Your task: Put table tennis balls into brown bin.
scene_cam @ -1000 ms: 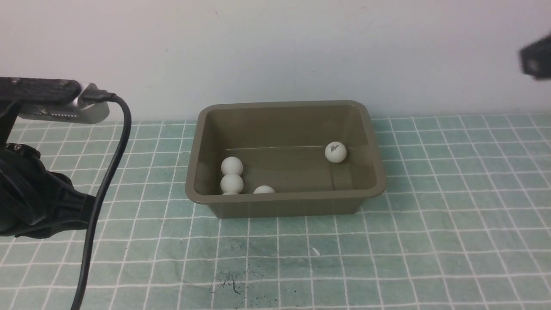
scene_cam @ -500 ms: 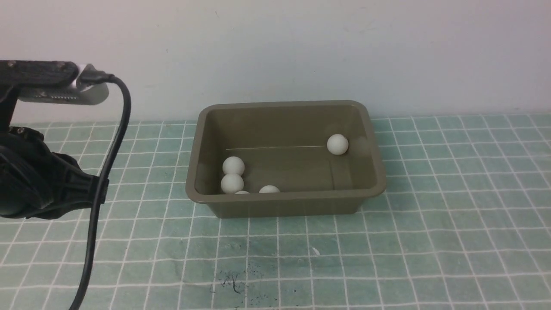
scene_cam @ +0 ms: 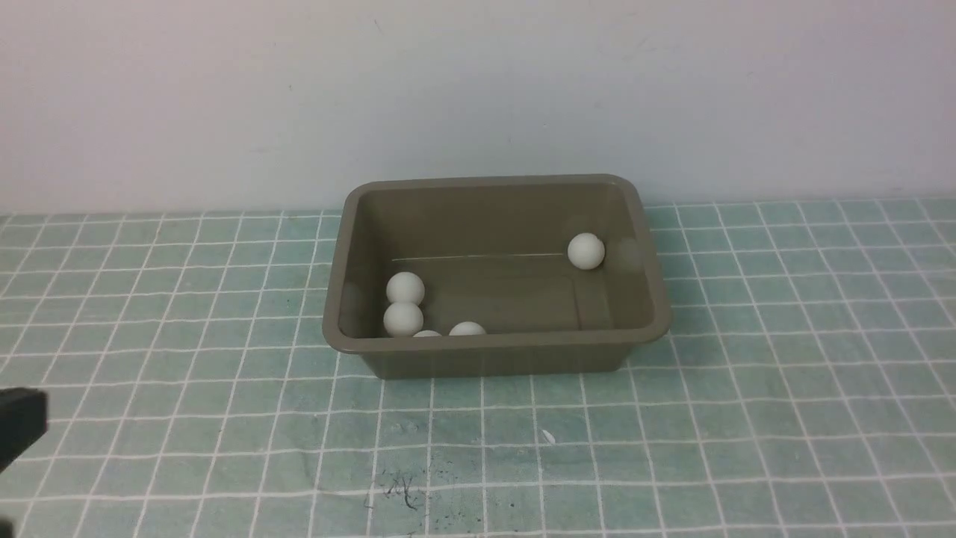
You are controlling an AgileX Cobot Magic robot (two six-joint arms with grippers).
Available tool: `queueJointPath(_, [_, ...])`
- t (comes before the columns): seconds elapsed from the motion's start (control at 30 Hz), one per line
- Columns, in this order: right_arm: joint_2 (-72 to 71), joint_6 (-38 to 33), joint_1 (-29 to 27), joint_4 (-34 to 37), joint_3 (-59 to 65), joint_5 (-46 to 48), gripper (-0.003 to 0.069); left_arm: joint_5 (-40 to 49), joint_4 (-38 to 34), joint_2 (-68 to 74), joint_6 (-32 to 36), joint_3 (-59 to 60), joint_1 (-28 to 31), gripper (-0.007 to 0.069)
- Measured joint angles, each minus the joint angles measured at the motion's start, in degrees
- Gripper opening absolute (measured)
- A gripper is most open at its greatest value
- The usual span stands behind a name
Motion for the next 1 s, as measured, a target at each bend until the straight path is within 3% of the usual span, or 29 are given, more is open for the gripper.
queueJointPath(0.27, [0.0,0.0,0.0,-0.04,0.0,0.0,-0.0014,0.46,0.0,-18.98,0.04,0.83,0.0,-0.0005])
queueJointPath(0.57, [0.0,0.0,0.0,-0.2,0.05,0.0,-0.0014,-3.02,0.05,-23.9,1.29,2.66,0.0,-0.0005])
queueJointPath(0.8, [0.0,0.0,0.0,-0.25,0.05,0.0,-0.0014,-15.79,3.46,-23.85,0.46,17.87,2.78,-0.0005])
queueJointPath(1.0, [0.0,0.0,0.0,-0.25,0.05,0.0,-0.0014,-21.39,6.91,-23.79,0.27,32.23,5.54,-0.0005])
